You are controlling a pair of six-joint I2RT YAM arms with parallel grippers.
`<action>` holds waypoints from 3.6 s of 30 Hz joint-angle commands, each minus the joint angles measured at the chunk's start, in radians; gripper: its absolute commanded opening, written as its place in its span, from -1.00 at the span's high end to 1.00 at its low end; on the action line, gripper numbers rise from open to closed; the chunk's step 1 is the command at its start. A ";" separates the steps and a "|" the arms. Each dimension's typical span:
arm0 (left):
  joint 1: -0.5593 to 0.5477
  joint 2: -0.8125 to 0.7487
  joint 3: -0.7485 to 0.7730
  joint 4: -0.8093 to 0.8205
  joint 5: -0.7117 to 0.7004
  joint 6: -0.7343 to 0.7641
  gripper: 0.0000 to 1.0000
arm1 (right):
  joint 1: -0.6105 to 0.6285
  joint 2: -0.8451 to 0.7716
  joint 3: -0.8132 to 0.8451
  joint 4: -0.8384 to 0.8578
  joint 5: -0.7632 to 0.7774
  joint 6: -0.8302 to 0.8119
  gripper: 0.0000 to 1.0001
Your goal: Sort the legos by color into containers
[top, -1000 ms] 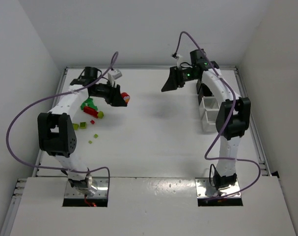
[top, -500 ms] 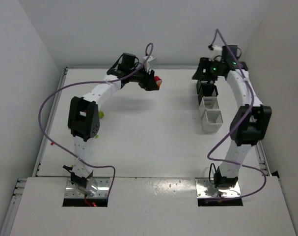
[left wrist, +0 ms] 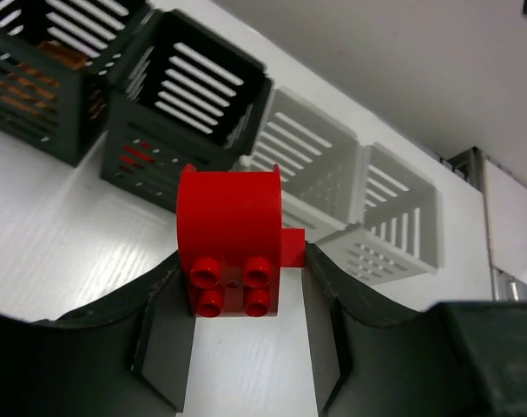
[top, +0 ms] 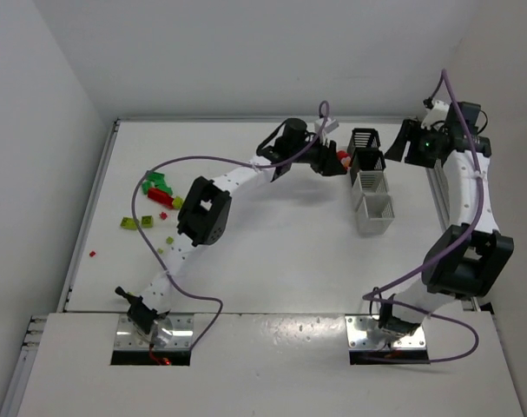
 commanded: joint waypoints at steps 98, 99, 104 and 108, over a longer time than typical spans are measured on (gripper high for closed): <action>0.518 -0.405 -0.782 -0.316 0.744 0.119 0.16 | 0.676 0.861 0.305 1.176 -1.061 1.074 1.00; 0.518 -0.391 -0.782 -0.316 0.744 0.119 0.16 | 0.676 0.874 0.305 1.167 -1.061 1.074 1.00; 0.537 -0.360 -0.782 -0.316 0.723 0.141 0.08 | 0.676 0.892 0.285 1.144 -1.061 1.083 1.00; 0.537 -0.351 -0.761 -0.325 0.732 0.141 -0.01 | 0.676 0.903 0.276 1.122 -1.070 1.083 1.00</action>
